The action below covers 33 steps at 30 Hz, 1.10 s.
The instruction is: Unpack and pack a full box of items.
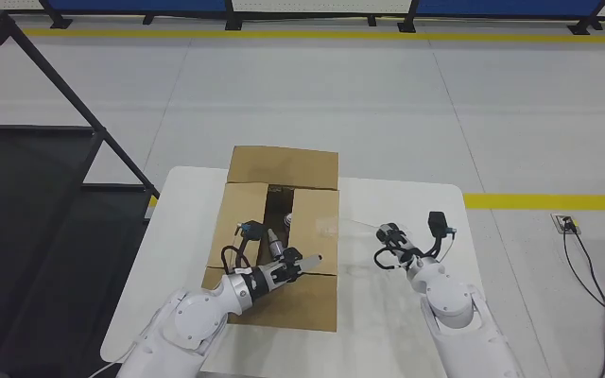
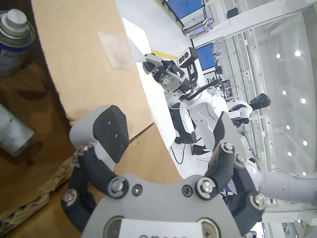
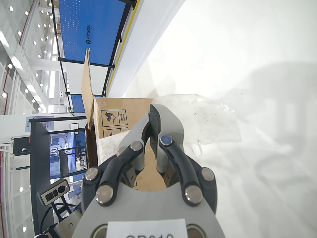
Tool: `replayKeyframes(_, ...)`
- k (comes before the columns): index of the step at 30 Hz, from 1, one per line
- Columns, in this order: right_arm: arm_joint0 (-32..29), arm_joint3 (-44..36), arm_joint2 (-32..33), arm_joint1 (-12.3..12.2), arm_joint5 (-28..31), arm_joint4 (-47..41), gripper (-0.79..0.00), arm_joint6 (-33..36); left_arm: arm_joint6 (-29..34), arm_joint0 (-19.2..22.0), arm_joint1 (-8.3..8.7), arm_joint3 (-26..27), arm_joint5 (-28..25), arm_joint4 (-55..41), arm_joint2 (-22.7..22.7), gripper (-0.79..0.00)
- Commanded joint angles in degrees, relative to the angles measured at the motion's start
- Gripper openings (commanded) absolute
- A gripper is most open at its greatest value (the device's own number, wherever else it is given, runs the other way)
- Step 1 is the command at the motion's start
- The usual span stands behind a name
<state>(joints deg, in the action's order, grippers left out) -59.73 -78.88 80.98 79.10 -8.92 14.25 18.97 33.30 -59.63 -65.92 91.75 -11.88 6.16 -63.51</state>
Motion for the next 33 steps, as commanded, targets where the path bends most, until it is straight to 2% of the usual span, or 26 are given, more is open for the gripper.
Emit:
replayKeyframes(1,-0.2,-0.1,0.1,0.0,0.1,-0.2,-0.785,-0.3,0.1,0.0,-0.04,0.0,0.1,0.0,0.0,0.000)
replayKeyframes(23,-1.7,-0.6,0.7,-0.4,0.8,-2.2,-0.785,-1.7,0.2,-0.1,-0.41,-0.3,-0.2,0.4,-0.1,0.000)
replayKeyframes(25,-1.6,-0.5,0.7,-0.5,0.7,-2.3,-0.588,-1.6,0.3,-0.1,-0.44,-0.3,-0.2,0.4,-0.2,0.000)
replayKeyframes(26,-1.6,-0.5,0.7,-0.5,0.6,-2.3,-0.533,-1.5,0.3,-0.1,-0.45,-0.3,-0.2,0.5,-0.1,0.000)
replayKeyframes(29,-1.6,-0.5,0.6,-0.5,0.7,-2.5,-0.453,-1.5,0.4,-0.1,-0.49,-0.2,-0.2,0.6,-0.1,0.000)
replayKeyframes(33,-1.6,-0.3,0.7,-0.6,0.8,-2.8,-0.443,-1.5,0.4,-0.1,-0.57,-0.2,-0.2,0.7,-0.1,0.000)
